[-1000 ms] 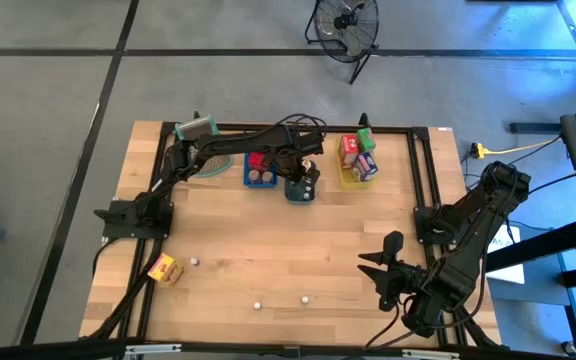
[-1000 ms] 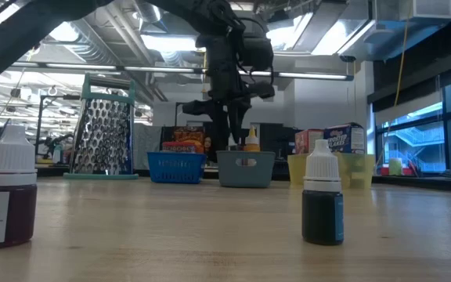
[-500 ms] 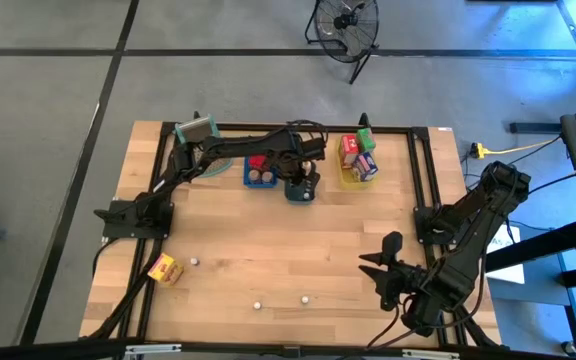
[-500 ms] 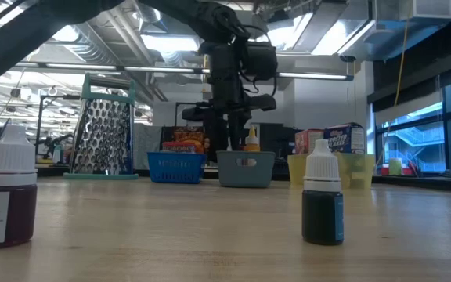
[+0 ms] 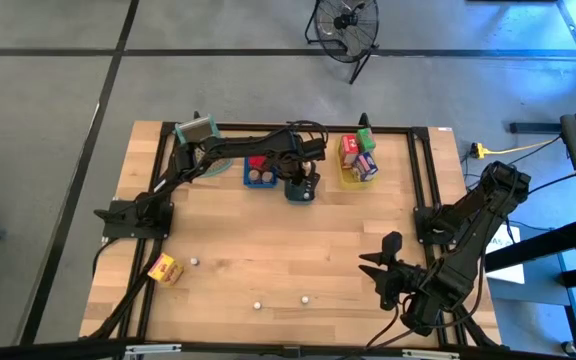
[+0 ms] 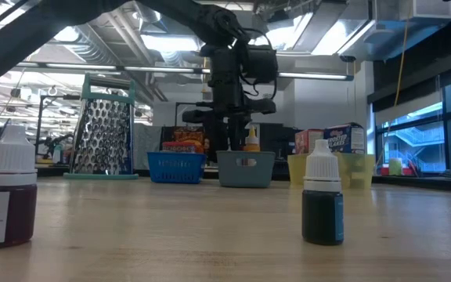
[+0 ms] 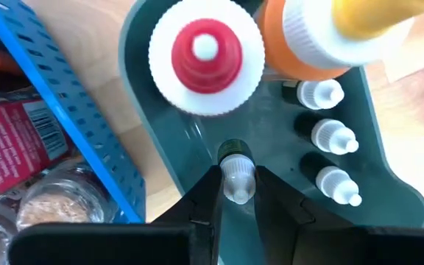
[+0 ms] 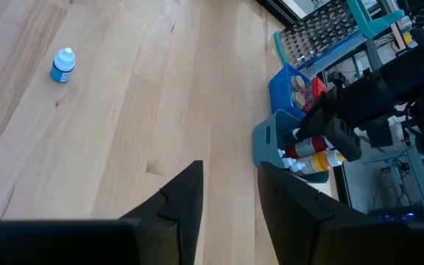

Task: Pick & Place Kitchen Items
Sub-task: Put the small black food coloring bottle into the dark green bin

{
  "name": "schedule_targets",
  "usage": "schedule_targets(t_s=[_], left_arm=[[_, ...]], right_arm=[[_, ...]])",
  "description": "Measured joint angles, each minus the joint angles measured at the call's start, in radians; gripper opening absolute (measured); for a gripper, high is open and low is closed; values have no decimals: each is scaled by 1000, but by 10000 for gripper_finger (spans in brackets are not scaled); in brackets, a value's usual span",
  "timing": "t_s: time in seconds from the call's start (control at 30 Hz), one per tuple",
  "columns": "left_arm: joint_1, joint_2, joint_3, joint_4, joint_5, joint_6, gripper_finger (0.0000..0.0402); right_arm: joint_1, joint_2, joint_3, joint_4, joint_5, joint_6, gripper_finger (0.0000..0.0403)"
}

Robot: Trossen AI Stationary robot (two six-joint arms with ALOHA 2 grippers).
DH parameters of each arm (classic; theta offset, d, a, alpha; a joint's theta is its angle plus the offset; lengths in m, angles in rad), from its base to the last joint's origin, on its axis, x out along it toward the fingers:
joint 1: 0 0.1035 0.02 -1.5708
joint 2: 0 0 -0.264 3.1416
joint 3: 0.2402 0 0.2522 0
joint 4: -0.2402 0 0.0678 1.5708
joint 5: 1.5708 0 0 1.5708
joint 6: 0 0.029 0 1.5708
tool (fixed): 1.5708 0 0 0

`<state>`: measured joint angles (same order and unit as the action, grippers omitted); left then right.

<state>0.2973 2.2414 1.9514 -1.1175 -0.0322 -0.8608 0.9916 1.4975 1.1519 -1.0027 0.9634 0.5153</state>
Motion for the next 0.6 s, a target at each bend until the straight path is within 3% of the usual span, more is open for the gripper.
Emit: schedule_targets(t_s=[0.6], left_arm=[[5,27,1,27,39,10,55]], right_arm=[[0,0,0,0,-8,0,133]])
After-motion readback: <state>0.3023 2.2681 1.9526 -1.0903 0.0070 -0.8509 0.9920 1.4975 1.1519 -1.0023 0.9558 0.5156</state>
